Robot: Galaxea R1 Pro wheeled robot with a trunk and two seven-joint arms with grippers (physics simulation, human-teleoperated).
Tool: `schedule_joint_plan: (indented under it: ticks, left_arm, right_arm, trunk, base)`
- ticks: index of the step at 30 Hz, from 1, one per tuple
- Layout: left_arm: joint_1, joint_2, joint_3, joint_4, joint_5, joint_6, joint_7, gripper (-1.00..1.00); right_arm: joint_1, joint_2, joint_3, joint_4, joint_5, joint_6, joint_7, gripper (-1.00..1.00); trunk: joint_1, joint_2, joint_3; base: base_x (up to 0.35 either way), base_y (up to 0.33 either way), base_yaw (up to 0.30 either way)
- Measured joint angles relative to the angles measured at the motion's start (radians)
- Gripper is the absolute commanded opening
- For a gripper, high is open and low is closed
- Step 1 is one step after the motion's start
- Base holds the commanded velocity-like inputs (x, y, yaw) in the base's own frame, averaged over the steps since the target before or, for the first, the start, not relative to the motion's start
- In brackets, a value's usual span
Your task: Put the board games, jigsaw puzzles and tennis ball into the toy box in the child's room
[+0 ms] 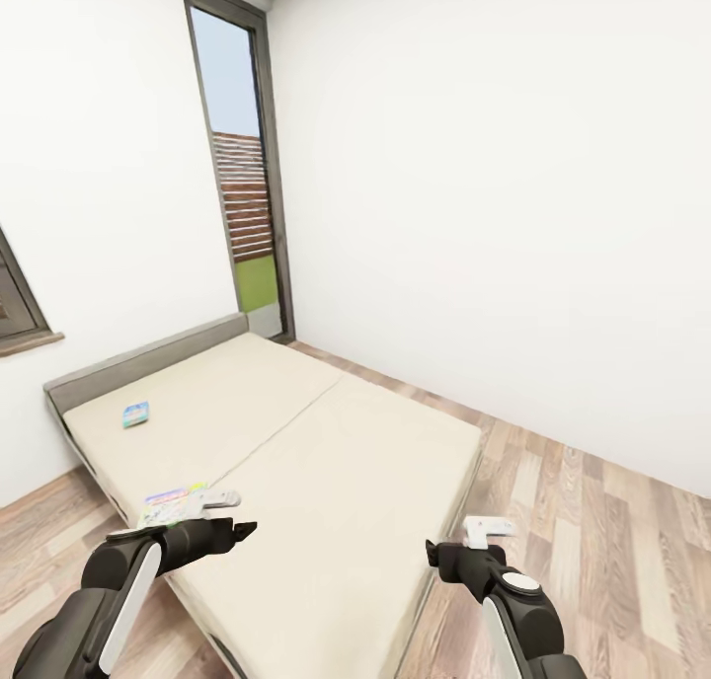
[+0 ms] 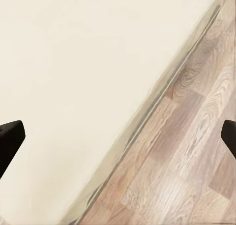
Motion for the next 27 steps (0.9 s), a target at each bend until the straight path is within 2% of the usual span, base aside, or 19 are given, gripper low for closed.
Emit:
schedule_joint_plan:
  ticks: [27]
  left_arm:
    - [0.0, 0.0, 0.0, 0.001, 0.0, 0.0, 0.0, 1.0]
  right_arm:
    - [0.0, 0.0, 0.0, 0.001, 0.0, 0.0, 0.0, 1.0]
  trunk:
    - [0.0, 0.0, 0.0]
  base:
    - [0.0, 0.126, -0.28]
